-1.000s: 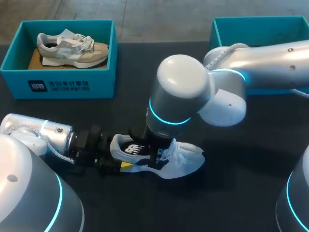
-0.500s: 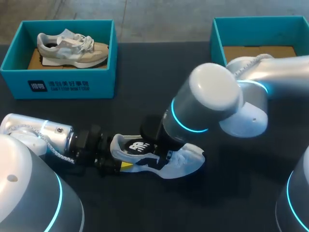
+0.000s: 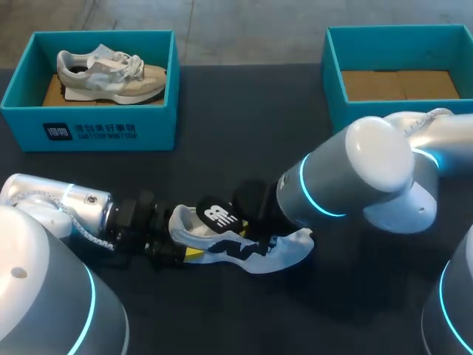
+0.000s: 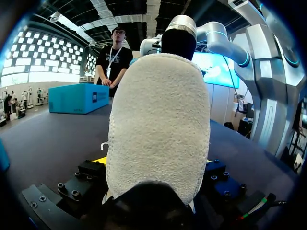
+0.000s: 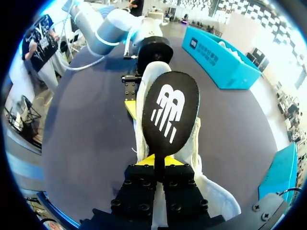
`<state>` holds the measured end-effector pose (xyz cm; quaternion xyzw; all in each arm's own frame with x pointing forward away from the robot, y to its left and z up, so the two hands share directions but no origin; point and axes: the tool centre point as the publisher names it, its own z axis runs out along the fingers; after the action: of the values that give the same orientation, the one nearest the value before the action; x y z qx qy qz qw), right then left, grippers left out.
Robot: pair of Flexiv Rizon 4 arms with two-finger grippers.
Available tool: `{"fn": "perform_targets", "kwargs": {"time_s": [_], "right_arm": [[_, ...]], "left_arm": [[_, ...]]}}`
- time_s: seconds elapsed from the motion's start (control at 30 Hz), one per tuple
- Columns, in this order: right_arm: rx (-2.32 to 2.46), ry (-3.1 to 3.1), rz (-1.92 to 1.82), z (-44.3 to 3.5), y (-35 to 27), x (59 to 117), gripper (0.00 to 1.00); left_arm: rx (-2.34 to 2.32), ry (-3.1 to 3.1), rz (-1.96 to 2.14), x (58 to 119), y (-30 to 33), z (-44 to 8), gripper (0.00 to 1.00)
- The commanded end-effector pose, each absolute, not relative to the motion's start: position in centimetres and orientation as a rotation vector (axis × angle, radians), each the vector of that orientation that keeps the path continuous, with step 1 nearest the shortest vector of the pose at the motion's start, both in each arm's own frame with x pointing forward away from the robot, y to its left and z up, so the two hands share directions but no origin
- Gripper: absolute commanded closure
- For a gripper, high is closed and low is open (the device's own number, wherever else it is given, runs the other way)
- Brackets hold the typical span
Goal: Take the shoe out of the shoebox, open the shoe tongue, remove and reinsert the insole, then place the shoe into the shoebox
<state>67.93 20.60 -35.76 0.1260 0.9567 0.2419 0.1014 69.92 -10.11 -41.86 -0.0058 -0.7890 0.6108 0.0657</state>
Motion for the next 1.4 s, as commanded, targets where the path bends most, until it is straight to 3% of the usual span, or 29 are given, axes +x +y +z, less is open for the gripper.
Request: {"fn": "perform_targets", "kwargs": {"time_s": [0.03,0.17,0.2,0.3,0.37,1.03,1.4], "right_arm": [[0.361,2.845,0.695,-35.7,20.3,68.0,1.0],[0.351,2.859,0.672,-35.6,20.6,68.1,0.99],[0.348,2.862,0.667,-35.6,20.7,68.2,0.82],[0.345,2.867,0.655,-35.4,20.9,68.2,0.6],[0.343,2.866,0.65,-35.2,20.9,68.2,0.56],[0.289,2.867,0.58,-31.6,21.8,68.0,0.62],[0.246,2.958,0.449,-30.0,23.6,68.4,0.6]], "left_arm": [[-0.016,-2.381,1.842,70.1,-10.0,-42.2,1.0],[-0.016,-2.381,1.842,70.1,-10.0,-42.2,1.0],[-0.016,-2.381,1.842,70.1,-10.0,-42.2,1.0],[-0.016,-2.381,1.842,70.1,-10.0,-42.2,1.0],[-0.016,-2.381,1.842,70.1,-10.0,-42.2,1.0],[-0.016,-2.381,1.842,70.1,-10.0,-42.2,1.0],[-0.016,-2.381,1.842,70.1,-10.0,-42.2,1.0]]}}
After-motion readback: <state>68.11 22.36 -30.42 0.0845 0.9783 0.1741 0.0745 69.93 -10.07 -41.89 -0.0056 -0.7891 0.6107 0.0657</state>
